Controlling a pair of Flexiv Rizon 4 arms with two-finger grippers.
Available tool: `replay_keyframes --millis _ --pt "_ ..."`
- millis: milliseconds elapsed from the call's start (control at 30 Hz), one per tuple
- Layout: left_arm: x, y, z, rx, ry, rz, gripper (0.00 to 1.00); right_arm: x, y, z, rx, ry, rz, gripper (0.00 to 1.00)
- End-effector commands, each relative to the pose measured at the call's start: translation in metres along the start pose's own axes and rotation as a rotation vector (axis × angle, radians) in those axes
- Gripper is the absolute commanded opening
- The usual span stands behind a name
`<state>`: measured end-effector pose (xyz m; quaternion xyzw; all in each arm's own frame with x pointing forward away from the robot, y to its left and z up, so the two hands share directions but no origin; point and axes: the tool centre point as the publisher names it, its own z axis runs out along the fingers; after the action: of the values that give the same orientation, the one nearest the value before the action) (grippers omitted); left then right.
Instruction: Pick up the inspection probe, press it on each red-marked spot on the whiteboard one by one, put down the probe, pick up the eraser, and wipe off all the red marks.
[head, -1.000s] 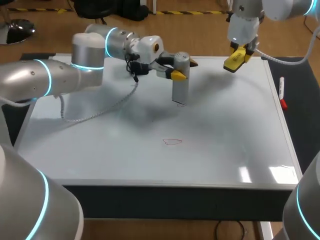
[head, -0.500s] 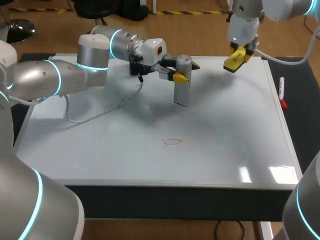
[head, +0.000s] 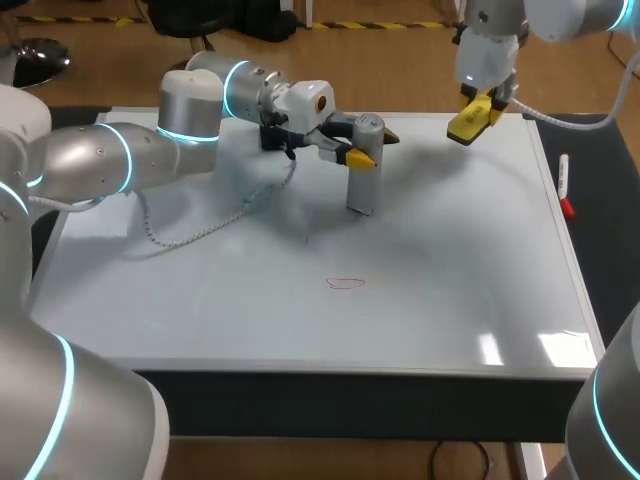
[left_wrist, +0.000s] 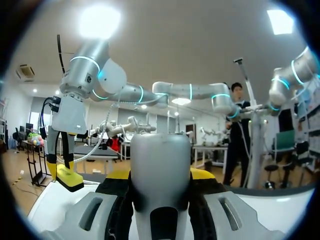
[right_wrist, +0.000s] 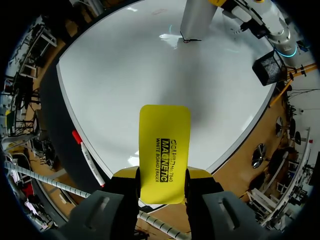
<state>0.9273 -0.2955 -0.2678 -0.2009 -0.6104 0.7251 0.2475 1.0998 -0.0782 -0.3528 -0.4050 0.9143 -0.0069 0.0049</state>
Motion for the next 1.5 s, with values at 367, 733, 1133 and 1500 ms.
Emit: replay_keyframes --millis 367,733,1133,1500 --pt "0.015 -0.014 0.01 -0.021 -0.09 0.077 0.0 0.0 -0.001 -0.001 0.001 0.004 -0.002 0.0" --pt "0.029 -0.033 0.023 -0.049 -0.24 0.085 0.0 0.0 -0.001 -0.001 0.001 0.004 -0.002 0.0" --pt "0.044 -0.039 0.02 -0.054 -0.39 0.083 0.0 0.0 -0.001 -0.001 0.001 0.004 -0.002 0.0" --pt "0.044 -0.028 0.017 0.005 -0.567 0.076 0.0 0.0 -0.001 -0.001 0.001 0.004 -0.002 0.0"
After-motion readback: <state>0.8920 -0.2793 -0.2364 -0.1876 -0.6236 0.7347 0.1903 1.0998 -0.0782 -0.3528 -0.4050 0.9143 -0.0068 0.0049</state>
